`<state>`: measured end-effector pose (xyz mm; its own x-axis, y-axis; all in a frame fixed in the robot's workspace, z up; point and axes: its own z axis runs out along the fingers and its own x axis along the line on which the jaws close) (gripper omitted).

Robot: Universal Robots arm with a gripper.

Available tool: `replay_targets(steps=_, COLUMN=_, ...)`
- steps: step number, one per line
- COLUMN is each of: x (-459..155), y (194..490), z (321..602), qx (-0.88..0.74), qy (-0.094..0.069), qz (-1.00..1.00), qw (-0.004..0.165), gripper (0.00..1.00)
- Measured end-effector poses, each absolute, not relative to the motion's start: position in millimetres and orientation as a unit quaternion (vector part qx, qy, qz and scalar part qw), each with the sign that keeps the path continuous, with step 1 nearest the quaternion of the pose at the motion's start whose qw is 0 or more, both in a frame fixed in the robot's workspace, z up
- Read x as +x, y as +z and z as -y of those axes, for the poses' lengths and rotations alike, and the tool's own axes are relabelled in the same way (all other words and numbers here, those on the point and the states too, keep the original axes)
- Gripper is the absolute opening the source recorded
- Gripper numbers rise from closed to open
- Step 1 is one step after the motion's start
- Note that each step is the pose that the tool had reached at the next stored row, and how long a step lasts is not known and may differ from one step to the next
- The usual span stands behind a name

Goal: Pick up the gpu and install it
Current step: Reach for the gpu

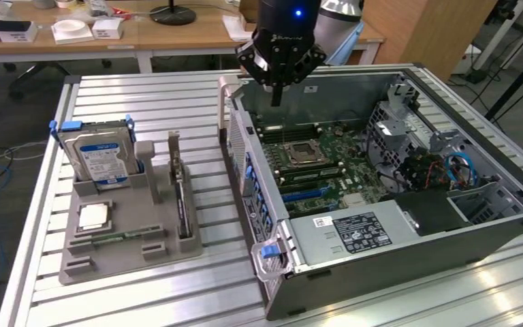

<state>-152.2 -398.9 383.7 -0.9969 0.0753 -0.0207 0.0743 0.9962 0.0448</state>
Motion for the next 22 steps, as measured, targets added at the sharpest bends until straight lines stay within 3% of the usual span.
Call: replay_targets(steps=22, x=-159.9, y=382.2, z=398.8, qx=0.037, qy=0.022, qz=-0.999, qw=0.011, gripper=0.11)
